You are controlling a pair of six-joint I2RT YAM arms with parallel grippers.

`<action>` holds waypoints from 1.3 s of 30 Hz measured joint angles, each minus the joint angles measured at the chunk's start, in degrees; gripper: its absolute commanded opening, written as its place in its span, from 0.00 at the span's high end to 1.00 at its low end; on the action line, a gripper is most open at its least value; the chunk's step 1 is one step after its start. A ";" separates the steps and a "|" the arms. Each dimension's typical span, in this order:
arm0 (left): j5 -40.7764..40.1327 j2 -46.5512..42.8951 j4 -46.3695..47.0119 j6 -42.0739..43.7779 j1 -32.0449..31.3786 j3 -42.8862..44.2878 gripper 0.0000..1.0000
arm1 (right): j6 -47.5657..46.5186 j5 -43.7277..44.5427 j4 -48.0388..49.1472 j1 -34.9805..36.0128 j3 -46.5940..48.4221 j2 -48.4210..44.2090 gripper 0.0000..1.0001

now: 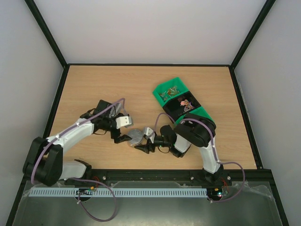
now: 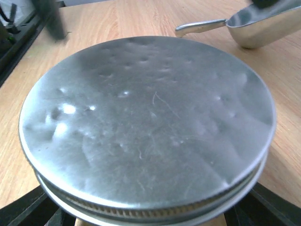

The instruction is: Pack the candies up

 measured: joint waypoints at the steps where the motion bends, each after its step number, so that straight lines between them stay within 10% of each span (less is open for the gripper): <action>1: -0.02 -0.87 1.05 -1.33 0.92 -0.22 0.01 | 0.15 0.90 0.02 0.04 0.00 0.02 0.71; 16: -10.14 -5.88 18.88 -24.70 -2.91 -5.62 0.01 | 5.49 18.01 -0.94 0.50 4.79 2.03 0.70; 39: -22.14 5.29 24.79 -28.96 -8.63 -3.69 0.01 | 6.75 21.29 -1.73 0.50 5.49 2.03 0.70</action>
